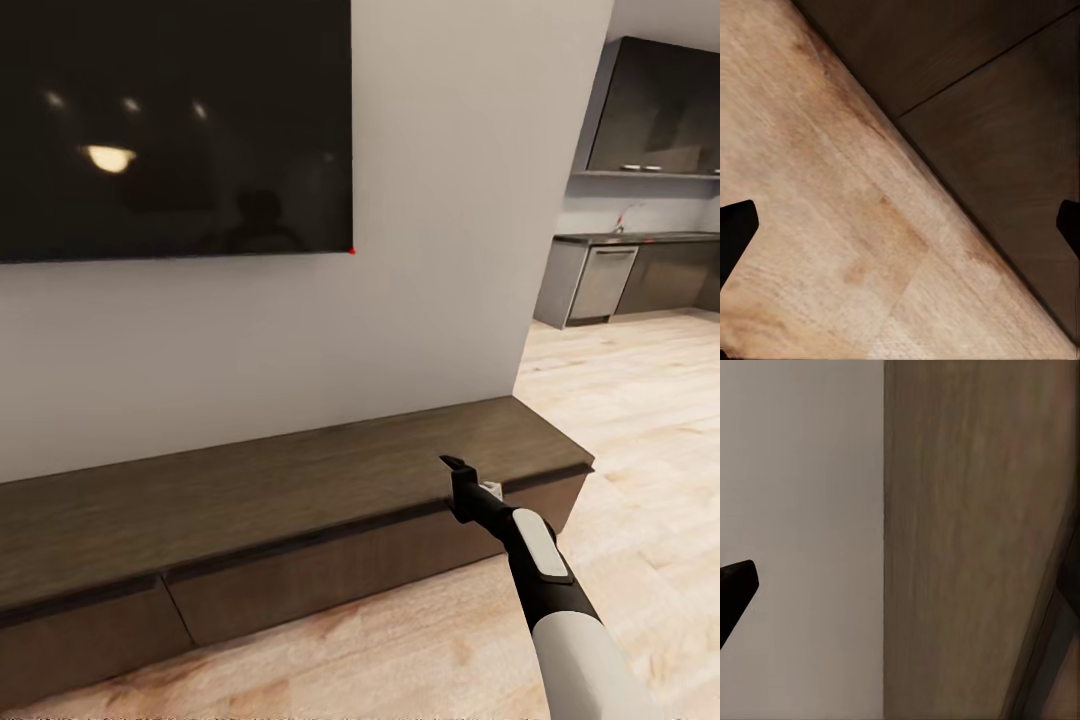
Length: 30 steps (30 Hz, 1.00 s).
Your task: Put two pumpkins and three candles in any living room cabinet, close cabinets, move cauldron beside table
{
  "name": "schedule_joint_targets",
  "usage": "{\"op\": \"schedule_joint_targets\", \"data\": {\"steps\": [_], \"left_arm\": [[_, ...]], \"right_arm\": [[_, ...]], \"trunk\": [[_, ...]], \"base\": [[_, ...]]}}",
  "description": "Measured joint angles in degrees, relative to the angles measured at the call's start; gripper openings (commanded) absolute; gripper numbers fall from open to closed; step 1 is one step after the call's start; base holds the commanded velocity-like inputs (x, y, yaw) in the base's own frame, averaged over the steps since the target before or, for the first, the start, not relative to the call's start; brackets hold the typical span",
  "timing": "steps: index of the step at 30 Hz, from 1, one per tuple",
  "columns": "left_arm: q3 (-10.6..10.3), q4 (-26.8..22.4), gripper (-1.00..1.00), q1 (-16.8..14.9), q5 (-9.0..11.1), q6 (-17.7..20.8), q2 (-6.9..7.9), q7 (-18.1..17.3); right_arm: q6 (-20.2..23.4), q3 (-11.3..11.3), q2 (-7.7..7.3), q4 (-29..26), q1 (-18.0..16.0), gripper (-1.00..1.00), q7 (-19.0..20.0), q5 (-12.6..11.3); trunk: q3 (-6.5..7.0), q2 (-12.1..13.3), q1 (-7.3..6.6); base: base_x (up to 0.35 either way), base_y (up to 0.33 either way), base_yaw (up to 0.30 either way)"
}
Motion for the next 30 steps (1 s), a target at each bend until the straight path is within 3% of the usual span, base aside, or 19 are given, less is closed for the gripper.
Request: {"op": "schedule_joint_targets", "data": {"steps": [4, 5, 8, 12, 14, 16, 18, 22, 24, 25, 27, 28, 30], "left_arm": [[3.02, -4.89, 1.0, -0.01, 0.08, 3.6, -0.05, 0.58], [5.5, -7.01, 1.0, -0.01, 0.33, 7.18, -0.08, 0.77], [11.03, -9.49, 1.0, -0.15, 0.92, 13.02, -0.26, 0.82], [14.46, -10.64, 1.0, -0.64, 1.9, 15.99, -0.3, 1.1], [15.09, -10.81, 1.0, -1.05, 2.64, 16.56, -0.22, 1.33], [15.9, -11.01, 1.0, -2.58, 4.03, 17.33, -0.07, 4.62], [16.04, -11.07, 1.0, -2.91, 4.38, 17.55, -0.03, 5.34], [16.27, -11.14, 1.0, -3.59, 7.44, 17.63, -0.05, 6.51], [17.33, -11.11, 1.0, -3.64, 8.66, 17.49, -0.11, 6.75], [18.17, -11.11, 1.0, -3.59, 8.97, 17.47, -0.26, 6.68], [21.87, -10.94, 1.0, -3.31, 9.46, 17.77, -1.31, 6.51], [25.29, -10.79, 1.0, -3.12, 9.42, 17.88, -2.79, 6.64], [26.69, -10.71, 1.0, -3.04, 9.47, 17.94, -3.52, 6.7]], "right_arm": [[0.01, 0.0, 0.0, -0.04, 0.0, 1.0, 0.01, -0.01], [0.01, 0.0, 0.0, -0.05, 0.0, 1.0, 0.03, -0.02], [0.05, 0.0, 0.0, -0.07, 0.0, 1.0, 0.01, -0.02], [0.07, 0.0, -0.02, -0.14, 0.0, 1.0, 0.02, -0.02], [0.05, 0.0, -0.01, -0.15, 0.0, 1.0, 0.02, 0.01], [0.01, -0.01, -0.04, -0.59, 0.0, 1.0, 0.04, 0.06], [0.01, -0.03, -0.06, -0.72, 0.0, 1.0, 0.03, 0.06], [0.01, -0.07, -0.08, -0.89, 0.0, 1.0, 0.03, 0.09], [0.05, -0.08, -0.08, -0.93, 0.0, 1.0, 0.01, 0.08], [0.05, -0.1, -0.08, -0.95, 0.0, 1.0, 0.0, 0.06], [0.04, -0.43, -0.09, -1.0, 0.0, 1.0, 0.0, 0.02], [0.03, -1.56, -0.08, -1.03, 0.0, 1.0, -0.01, 0.01], [0.01, -2.36, -0.07, -1.04, 0.0, 1.0, -0.02, -0.01]], "trunk": [[-0.37, 0.0, 0.0], [-0.46, 0.0, 0.0], [-0.73, 0.0, 0.0], [-1.1, 0.0, 0.0], [-1.28, 0.0, 0.0], [-1.47, 0.0, 0.0], [-1.65, 0.0, 0.0], [-2.02, 0.0, 0.0], [-2.2, 0.0, 0.0], [-2.29, 0.0, 0.0], [-2.47, 0.0, 0.0], [-2.57, 0.0, 0.0], [-2.75, 0.0, 0.0]], "base": [[0.0, 0.0, 0.0], [0.0, 0.0, 0.0], [0.0, 0.0, 0.0], [0.0, 0.0, 0.0], [0.0, 0.0, 0.0], [0.0, 0.0, 0.0], [0.0, 0.0, 0.0], [0.0, 0.0, 0.0], [0.0, 0.0, 0.0], [0.0, 0.0, 0.0], [0.0, 0.0, 0.0], [0.0, 0.0, 0.0], [0.0, 0.0, 0.0]]}}
